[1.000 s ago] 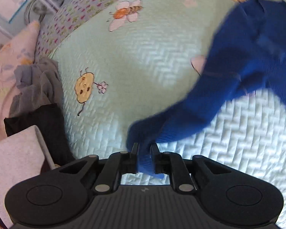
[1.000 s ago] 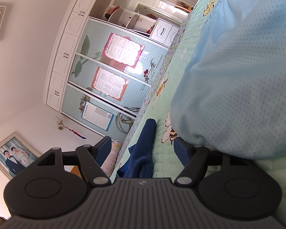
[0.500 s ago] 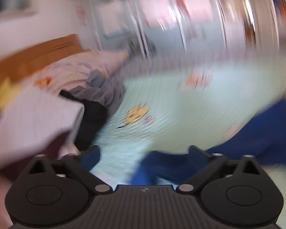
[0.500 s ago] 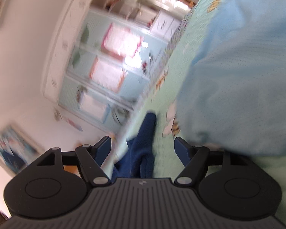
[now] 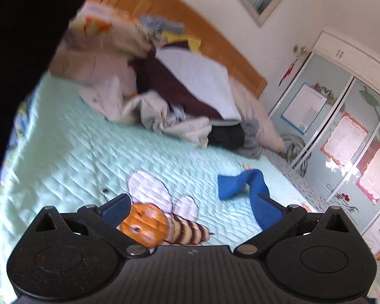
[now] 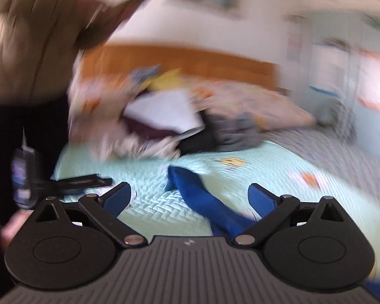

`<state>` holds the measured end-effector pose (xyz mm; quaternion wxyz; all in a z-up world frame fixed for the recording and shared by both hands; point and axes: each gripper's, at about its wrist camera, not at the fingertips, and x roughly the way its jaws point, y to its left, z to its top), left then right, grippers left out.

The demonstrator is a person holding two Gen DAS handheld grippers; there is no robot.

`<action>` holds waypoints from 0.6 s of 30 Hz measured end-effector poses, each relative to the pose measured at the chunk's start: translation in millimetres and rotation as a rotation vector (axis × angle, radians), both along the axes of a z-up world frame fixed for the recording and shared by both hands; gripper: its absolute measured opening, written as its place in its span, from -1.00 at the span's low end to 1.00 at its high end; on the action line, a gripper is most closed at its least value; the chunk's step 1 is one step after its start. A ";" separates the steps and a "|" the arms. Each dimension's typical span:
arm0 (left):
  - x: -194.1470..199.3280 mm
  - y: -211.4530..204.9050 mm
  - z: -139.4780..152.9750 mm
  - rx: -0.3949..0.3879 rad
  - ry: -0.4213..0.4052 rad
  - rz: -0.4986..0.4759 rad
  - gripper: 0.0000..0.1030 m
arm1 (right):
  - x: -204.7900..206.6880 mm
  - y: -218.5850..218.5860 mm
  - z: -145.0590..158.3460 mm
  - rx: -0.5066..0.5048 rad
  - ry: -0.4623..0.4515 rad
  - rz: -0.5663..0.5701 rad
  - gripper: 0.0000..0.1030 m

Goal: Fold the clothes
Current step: 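Grasp the dark blue sleeve end with the right gripper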

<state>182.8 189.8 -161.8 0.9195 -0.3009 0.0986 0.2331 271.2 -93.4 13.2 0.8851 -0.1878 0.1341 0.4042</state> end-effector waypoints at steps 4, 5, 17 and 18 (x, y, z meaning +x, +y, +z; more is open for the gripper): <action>-8.3 -3.2 17.8 0.150 -0.074 0.074 0.99 | 57.7 108.2 -32.6 -0.259 -0.131 0.037 0.85; -9.5 -5.0 19.8 0.170 -0.089 0.091 0.99 | 70.2 126.5 -42.5 -0.297 -0.137 0.044 0.83; -5.9 -38.3 23.3 0.369 -0.109 -0.035 0.99 | 145.4 227.5 -127.8 -0.552 -0.097 0.067 -0.32; -4.4 -36.7 21.3 0.362 -0.103 -0.041 0.99 | 146.7 228.4 -126.0 -0.553 -0.082 0.075 -0.73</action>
